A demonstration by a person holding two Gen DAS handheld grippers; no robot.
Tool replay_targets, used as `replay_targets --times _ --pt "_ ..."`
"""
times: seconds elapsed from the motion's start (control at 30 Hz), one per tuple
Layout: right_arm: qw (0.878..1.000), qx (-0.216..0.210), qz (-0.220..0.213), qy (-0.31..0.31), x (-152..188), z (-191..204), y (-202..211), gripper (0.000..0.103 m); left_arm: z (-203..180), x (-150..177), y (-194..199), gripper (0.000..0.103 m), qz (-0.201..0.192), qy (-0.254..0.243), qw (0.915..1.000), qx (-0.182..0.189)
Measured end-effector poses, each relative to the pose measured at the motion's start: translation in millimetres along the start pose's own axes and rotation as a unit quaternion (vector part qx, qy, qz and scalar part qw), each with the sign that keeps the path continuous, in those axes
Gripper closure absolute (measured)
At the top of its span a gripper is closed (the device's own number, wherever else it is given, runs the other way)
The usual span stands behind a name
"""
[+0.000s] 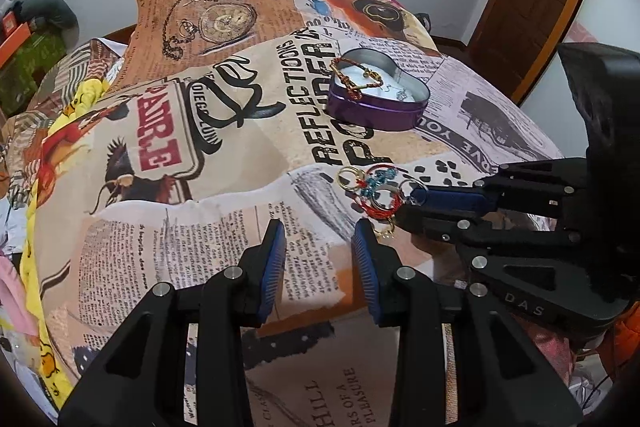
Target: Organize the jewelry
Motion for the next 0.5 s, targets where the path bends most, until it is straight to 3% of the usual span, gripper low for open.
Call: replay_targets --times 0.23,0.5 --pt "0.999 0.014 -0.029 -0.03 -1.0 -12.7 18.9 0.089 -15.0 3.3 2.2 0.068 0.003 0.009 0.9997 0.025" --pt "0.997 0.028 -0.06 -0.051 8.1 -23.4 50.2 0.089 -34.5 8.4 -5.3 0.068 0.006 -0.01 0.9996 0.024"
Point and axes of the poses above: each gripper's, at about its wrist camera, not at the fingertips, and y roughly against the way its jaws point, z to its left, x to its underside, the point moved 10 cm from there along -y, roughly the way its jaws point, and after that the axes turned 5 degrees about y, right-handed, at the moved point
